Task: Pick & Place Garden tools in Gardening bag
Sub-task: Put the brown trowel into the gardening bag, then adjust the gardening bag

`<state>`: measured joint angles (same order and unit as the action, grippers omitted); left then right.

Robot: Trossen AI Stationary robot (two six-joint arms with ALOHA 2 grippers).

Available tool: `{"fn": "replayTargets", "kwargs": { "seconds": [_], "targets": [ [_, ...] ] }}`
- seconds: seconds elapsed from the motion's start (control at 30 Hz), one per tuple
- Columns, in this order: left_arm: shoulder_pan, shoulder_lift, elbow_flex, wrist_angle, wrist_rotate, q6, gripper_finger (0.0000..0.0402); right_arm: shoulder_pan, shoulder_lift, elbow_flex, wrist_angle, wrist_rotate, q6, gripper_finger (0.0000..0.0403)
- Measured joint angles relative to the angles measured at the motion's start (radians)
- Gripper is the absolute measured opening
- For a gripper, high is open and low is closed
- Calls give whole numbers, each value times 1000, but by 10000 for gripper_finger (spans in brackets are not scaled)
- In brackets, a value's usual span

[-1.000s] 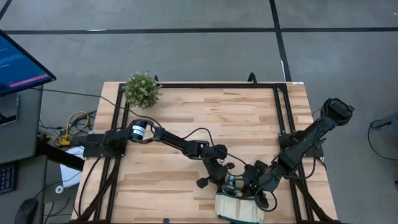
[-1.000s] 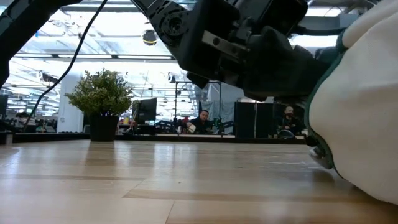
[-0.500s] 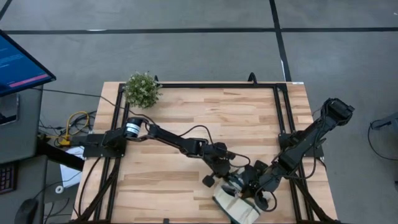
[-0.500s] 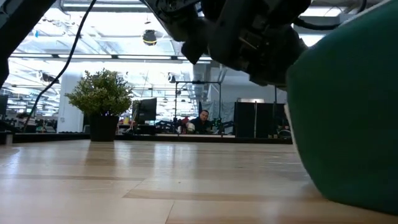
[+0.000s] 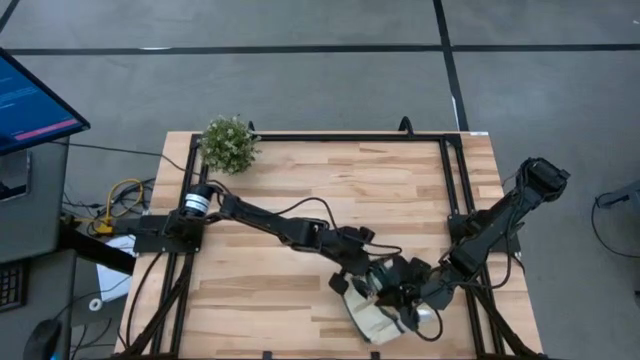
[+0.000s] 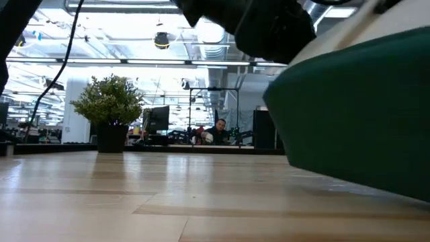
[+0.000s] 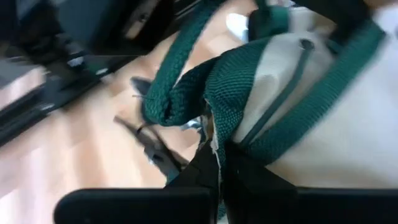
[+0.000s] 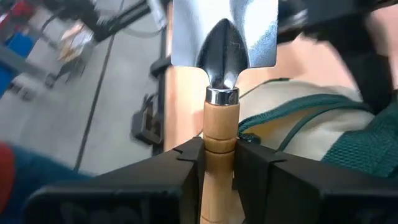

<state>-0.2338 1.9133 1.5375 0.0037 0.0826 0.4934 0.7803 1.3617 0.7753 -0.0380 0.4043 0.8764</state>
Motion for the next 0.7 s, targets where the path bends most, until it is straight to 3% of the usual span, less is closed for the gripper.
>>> {"fn": "replayTargets", "kwargs": {
  "seconds": [0.2, 0.43, 0.57, 0.7],
  "targets": [
    [-31, -48, -7, -39, -176, -8, 2, 11, 0, 0, 5, 175, -7, 52],
    [-59, -137, -125, -47, -323, -135, 2, 16, 0, 2, 5, 340, -27, 50],
    [-85, -200, -197, -35, -428, -192, 2, 12, 4, 2, -5, 457, -7, 2],
    [-120, -231, -245, -30, -514, -197, 2, 9, 45, 2, 0, 547, 39, 4]
  ]
}}
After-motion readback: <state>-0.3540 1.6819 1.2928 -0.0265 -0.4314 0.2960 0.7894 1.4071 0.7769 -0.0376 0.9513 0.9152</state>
